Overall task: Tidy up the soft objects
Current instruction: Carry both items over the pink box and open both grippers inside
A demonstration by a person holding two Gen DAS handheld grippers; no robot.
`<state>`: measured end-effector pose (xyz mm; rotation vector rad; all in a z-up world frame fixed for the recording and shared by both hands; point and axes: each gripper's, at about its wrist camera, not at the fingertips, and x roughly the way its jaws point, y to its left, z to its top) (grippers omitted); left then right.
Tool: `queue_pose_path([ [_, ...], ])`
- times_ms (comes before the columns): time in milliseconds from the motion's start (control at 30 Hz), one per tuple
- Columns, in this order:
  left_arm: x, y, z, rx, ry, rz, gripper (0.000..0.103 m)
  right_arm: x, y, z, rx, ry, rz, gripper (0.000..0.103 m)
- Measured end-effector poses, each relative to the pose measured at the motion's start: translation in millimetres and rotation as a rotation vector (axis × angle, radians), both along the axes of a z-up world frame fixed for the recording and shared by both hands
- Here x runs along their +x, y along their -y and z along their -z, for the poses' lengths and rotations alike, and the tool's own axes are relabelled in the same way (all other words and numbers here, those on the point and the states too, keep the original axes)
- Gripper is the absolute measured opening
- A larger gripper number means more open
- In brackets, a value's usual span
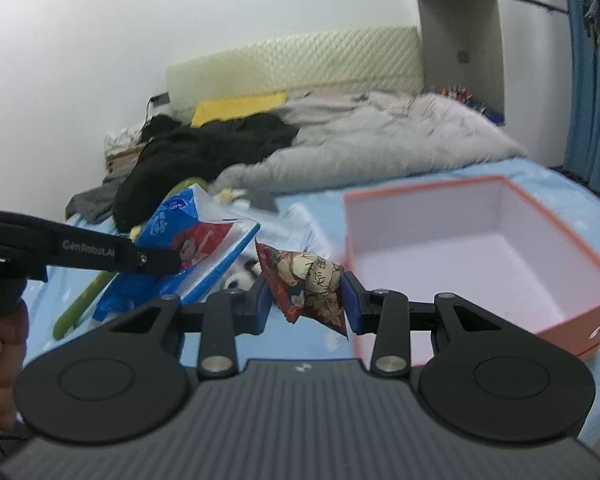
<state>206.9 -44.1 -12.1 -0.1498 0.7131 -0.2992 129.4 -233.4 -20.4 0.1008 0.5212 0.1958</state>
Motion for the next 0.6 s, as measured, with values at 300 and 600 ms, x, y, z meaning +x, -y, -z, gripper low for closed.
queue_pose_path([
  [300, 24.8, 78.3, -41.2, 0.024, 0.090, 0.165, 0.008, 21.4, 57.1, -29.4, -0.028, 0.027, 0.115, 0.041],
  [600, 98.1, 131.8, -31.2, -0.021, -0.044, 0.208, 0.008, 73.8, 111.2, -20.1, 0.013, -0.116, 0.173, 0.041],
])
